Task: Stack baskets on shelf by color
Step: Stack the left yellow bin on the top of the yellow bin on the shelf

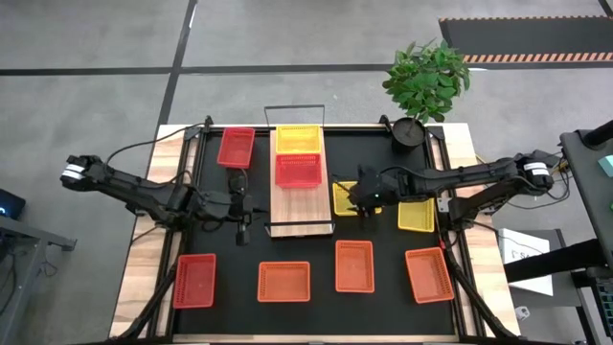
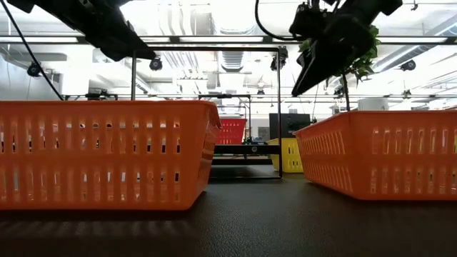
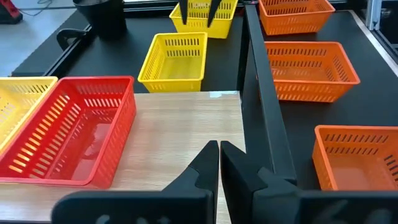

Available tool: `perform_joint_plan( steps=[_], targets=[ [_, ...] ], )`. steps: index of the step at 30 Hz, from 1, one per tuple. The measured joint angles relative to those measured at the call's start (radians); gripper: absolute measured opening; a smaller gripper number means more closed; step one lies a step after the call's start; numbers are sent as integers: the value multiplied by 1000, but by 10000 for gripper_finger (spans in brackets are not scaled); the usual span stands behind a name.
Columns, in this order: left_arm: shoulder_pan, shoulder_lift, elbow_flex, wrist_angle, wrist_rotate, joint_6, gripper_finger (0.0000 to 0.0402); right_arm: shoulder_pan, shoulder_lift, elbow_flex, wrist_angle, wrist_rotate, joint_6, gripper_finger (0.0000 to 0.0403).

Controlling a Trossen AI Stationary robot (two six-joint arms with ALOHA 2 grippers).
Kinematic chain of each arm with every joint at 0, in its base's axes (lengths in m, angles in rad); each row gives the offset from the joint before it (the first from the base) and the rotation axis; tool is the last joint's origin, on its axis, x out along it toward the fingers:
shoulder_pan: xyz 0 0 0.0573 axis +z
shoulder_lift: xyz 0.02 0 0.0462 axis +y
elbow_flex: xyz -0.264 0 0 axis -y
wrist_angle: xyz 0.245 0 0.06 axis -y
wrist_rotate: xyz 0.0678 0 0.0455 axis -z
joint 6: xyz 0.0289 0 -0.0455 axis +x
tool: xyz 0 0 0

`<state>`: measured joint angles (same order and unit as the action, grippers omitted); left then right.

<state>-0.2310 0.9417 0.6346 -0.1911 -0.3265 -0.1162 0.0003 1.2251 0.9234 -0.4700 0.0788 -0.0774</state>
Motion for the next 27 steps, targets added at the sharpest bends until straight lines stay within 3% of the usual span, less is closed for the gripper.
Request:
perform_joint_plan(
  steps=[11, 19, 27],
  targets=[
    [0, 0, 0, 0, -5, 1, 0, 34, 4, 7, -90, -3, 45, 174],
    [0, 0, 0, 4, -5, 28, 0, 49, 88, 4, -226, -8, 140, 176],
    [0, -9, 2, 4, -7, 55, 0, 47, 193, 4, -230, 18, 132, 175]
  ],
)
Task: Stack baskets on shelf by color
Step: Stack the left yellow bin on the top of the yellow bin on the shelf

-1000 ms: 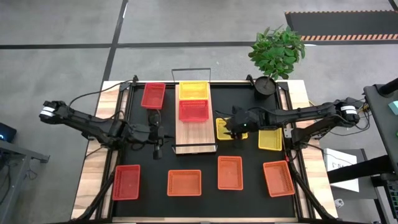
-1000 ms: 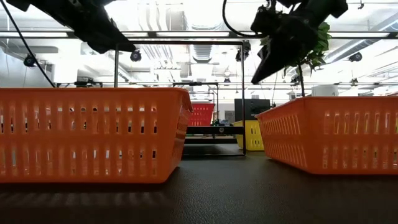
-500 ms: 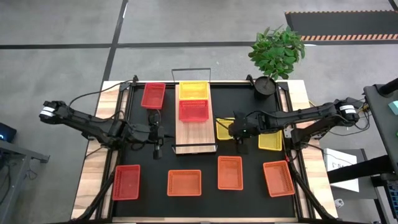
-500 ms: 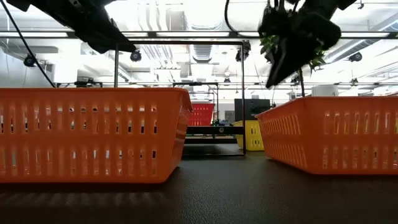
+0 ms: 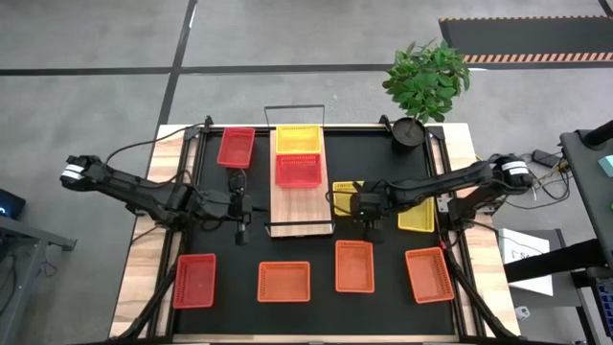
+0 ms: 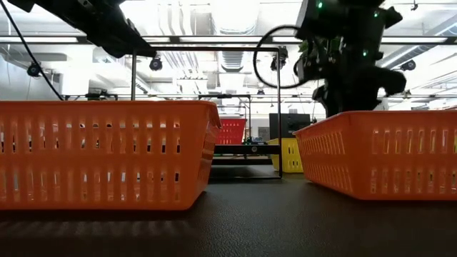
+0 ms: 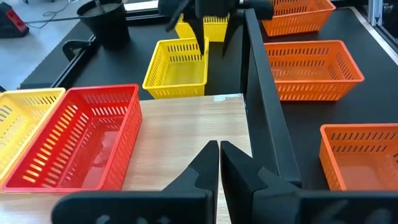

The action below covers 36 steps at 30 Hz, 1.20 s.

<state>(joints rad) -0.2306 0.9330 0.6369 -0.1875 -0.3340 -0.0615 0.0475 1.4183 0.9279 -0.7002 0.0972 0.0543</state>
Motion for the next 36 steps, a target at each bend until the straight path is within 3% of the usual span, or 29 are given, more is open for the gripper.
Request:
perform_joint_plan(
  steps=[7, 15, 24, 31, 36],
  targets=[
    [0, 1, 0, -3, -1, 45, 0, -2, 64, 0, 11, 77, -12, 141],
    [0, -7, 0, 1, -15, 103, 0, -2, 76, 1, 10, 98, -47, 19],
    [0, -66, 6, -3, -138, 301, 0, -2, 62, 191, -189, 108, -45, 9],
    [2, -164, -5, -14, -174, 322, 0, -11, 62, 413, -367, 141, -20, 9],
    [2, -203, -6, -7, -177, 330, 0, -49, 62, 548, -382, 142, -66, 9]
  ],
)
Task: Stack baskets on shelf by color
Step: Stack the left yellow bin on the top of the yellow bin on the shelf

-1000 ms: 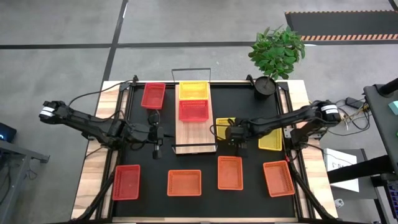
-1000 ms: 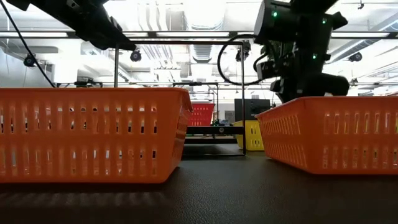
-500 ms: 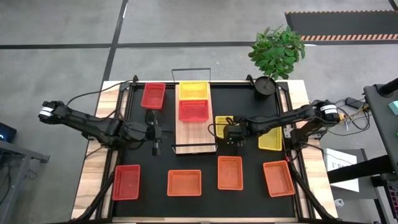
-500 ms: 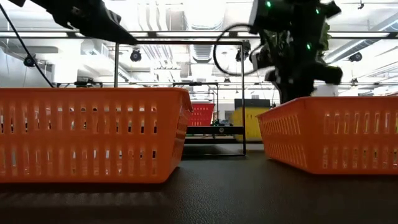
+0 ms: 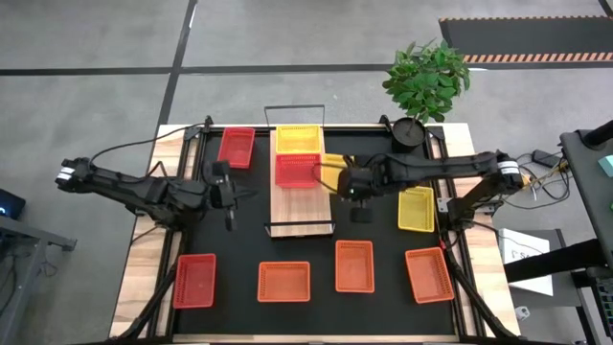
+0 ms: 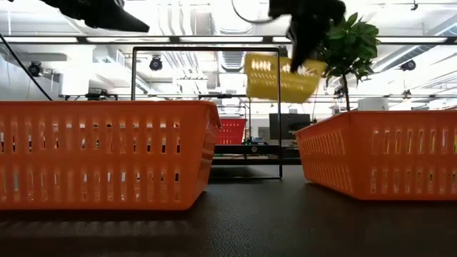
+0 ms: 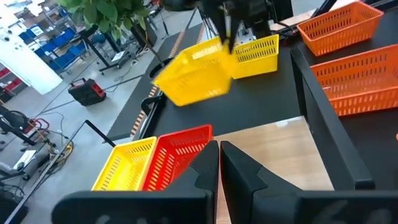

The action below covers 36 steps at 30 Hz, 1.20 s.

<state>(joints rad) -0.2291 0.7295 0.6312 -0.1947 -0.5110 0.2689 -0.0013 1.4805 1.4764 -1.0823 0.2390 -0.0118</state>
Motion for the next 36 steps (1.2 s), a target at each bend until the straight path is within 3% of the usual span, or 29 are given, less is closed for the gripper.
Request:
perform_joint_plan(
  steps=[8, 18, 28, 36],
  targets=[
    [0, -8, 0, -2, 0, 0, 0, -110, 80, 123, 159, -3, -185, 9],
    [0, 4, 0, -1, 0, 0, 0, -252, 365, 425, 169, -10, -392, 9],
    [-1, 3, 0, -2, 0, 1, 0, -332, 608, 688, 44, -44, -445, 9],
    [-1, 3, 0, -2, 0, 1, 0, -370, 669, 730, 39, -63, -443, 9]
  ],
)
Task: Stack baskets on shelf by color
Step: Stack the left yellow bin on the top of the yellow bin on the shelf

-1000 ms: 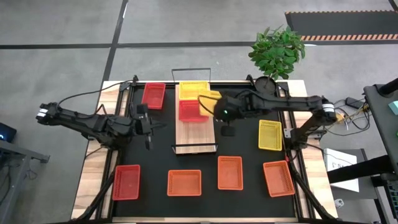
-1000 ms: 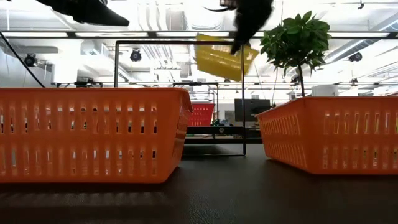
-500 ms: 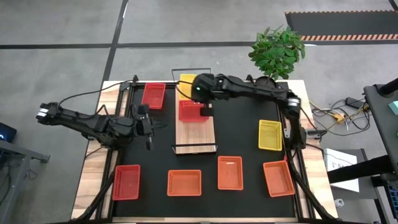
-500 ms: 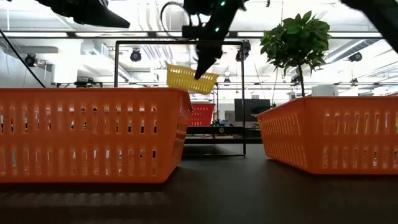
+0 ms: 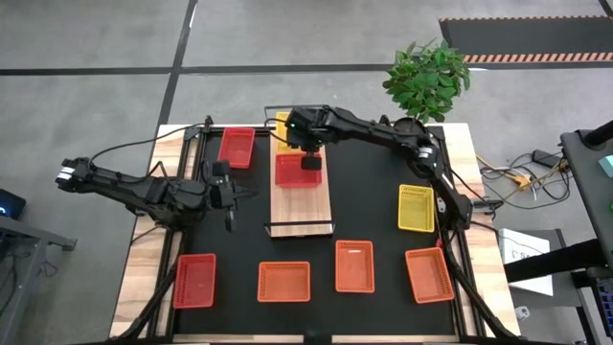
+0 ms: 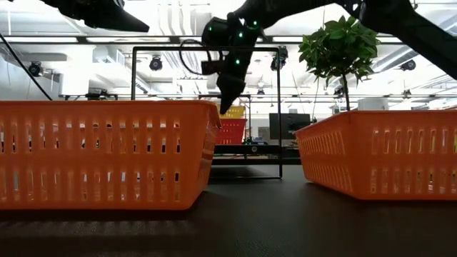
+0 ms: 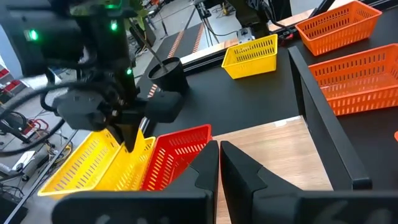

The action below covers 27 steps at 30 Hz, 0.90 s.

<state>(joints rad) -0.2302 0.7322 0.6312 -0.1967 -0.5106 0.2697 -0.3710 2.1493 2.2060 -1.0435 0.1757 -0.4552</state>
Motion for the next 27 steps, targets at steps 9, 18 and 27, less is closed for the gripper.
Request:
perform_joint_plan(
  steps=[9, 18, 27],
  targets=[
    [0, 0, 0, 1, 0, 0, 0, -9, 11, -1, 2, 0, -24, 10],
    [1, 0, 0, 1, 0, 0, 0, -10, 11, -2, 11, -3, -9, 59],
    [1, 0, 7, 19, 0, 78, 0, -9, 4, -2, 27, 0, 32, 112]
  ],
)
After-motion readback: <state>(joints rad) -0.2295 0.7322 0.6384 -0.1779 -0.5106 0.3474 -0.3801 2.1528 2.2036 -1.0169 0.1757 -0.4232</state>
